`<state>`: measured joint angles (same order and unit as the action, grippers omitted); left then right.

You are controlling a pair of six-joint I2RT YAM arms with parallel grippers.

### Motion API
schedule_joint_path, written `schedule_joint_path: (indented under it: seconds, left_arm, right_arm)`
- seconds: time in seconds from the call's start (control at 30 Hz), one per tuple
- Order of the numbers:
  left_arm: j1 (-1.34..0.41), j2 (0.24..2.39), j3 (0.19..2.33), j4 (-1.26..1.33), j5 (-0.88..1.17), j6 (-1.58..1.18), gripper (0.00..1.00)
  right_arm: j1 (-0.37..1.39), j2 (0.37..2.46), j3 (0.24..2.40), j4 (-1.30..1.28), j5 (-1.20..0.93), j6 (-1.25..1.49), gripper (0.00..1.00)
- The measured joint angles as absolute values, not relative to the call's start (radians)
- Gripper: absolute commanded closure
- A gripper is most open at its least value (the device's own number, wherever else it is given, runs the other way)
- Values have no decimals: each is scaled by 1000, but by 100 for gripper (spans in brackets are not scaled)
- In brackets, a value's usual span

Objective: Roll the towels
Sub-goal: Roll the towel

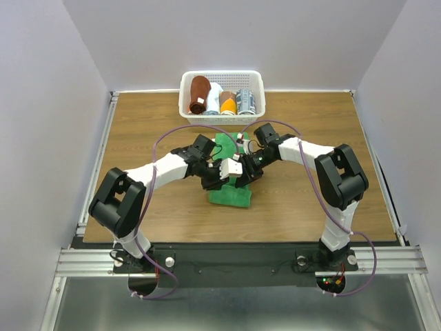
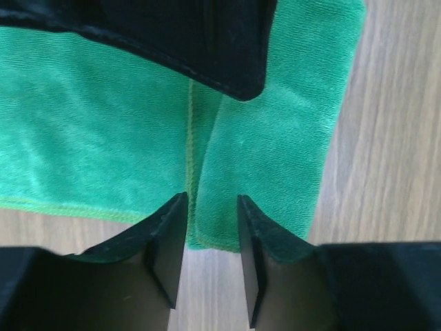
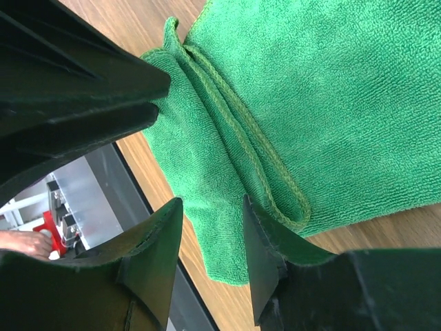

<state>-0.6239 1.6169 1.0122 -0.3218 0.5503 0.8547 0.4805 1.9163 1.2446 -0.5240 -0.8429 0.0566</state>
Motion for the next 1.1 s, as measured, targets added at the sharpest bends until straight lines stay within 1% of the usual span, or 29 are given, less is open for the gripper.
schedule_joint_path:
  seconds: [0.13,0.17,0.2,0.23,0.3,0.33,0.37,0.63,0.77,0.8,0.87,0.93,0.97,1.03,1.1]
  left_arm:
    - [-620,1636,1016,-349,574,855,69]
    - [-620,1640,1016,-355,577,855,74]
    - [-620,1645,1016,-361,579,855,76]
    - [-620,1650,1016,-367,582,854,81]
    - [-620,1664,1024,-384,588,854,88]
    - [-620,1669,1029,-392,591,852,96]
    - [-620,1674,1037,-399,594,852,100]
    - [-590,1660,1056,-428,601,839,100]
    - [-569,1615,1055,-429,589,826,61]
    - [-566,1608,1055,-425,585,820,54]
    - [-563,1606,1055,-418,582,813,46]
    - [-562,1607,1055,-414,579,805,43]
    - [-562,1607,1055,-414,579,801,36]
    - [-562,1617,1058,-410,582,793,35]
    - [-562,1638,1066,-408,583,791,36]
  right_arm:
    - [480,1916,1245,-524,-841,57,54]
    - [480,1916,1245,-524,-841,56,54]
    - [480,1916,1245,-524,-841,56,54]
    - [480,1916,1245,-525,-841,56,54]
    - [480,1916,1245,-525,-841,56,54]
    - [480,1916,1245,-525,-841,56,54]
    - [480,1916,1245,-526,-841,56,54]
    - [480,1913,1245,-536,-844,56,54]
    - [480,1908,1245,-539,-846,56,54]
    - [480,1908,1245,-539,-846,56,54]
    - [480,1908,1245,-540,-846,55,54]
    - [480,1908,1245,-540,-846,52,54]
    - [480,1908,1245,-541,-846,52,54]
    - [480,1908,1245,-542,-846,49,54]
    - [480,1908,1245,-542,-845,48,54]
